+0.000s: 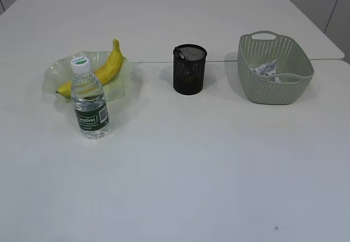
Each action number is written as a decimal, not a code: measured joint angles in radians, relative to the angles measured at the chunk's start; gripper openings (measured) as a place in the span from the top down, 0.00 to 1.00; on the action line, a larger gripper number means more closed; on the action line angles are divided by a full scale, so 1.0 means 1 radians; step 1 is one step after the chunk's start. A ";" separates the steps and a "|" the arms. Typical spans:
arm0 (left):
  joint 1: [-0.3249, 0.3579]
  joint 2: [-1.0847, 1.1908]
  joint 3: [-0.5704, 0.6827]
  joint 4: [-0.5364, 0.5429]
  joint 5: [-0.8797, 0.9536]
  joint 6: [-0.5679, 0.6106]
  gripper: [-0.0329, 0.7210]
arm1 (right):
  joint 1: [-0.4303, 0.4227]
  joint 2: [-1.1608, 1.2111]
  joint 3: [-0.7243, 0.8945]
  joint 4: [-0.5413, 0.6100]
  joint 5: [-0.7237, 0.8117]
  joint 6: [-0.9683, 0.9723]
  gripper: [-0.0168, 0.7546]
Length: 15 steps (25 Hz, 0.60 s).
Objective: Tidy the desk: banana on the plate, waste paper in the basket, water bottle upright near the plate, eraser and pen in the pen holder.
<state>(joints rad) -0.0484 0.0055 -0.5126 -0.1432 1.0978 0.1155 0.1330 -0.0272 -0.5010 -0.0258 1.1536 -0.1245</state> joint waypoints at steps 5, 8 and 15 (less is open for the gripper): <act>0.000 0.000 0.000 0.000 0.000 0.000 0.99 | 0.000 0.000 0.000 0.000 -0.002 0.006 0.99; 0.000 0.000 0.000 -0.001 0.000 0.000 0.99 | 0.000 0.000 0.000 0.000 -0.004 0.006 0.99; 0.000 0.000 0.000 -0.003 0.000 0.000 0.99 | 0.000 0.000 0.000 0.000 -0.006 0.007 0.99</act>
<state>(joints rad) -0.0484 0.0055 -0.5126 -0.1462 1.0978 0.1155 0.1330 -0.0272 -0.5010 -0.0258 1.1481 -0.1175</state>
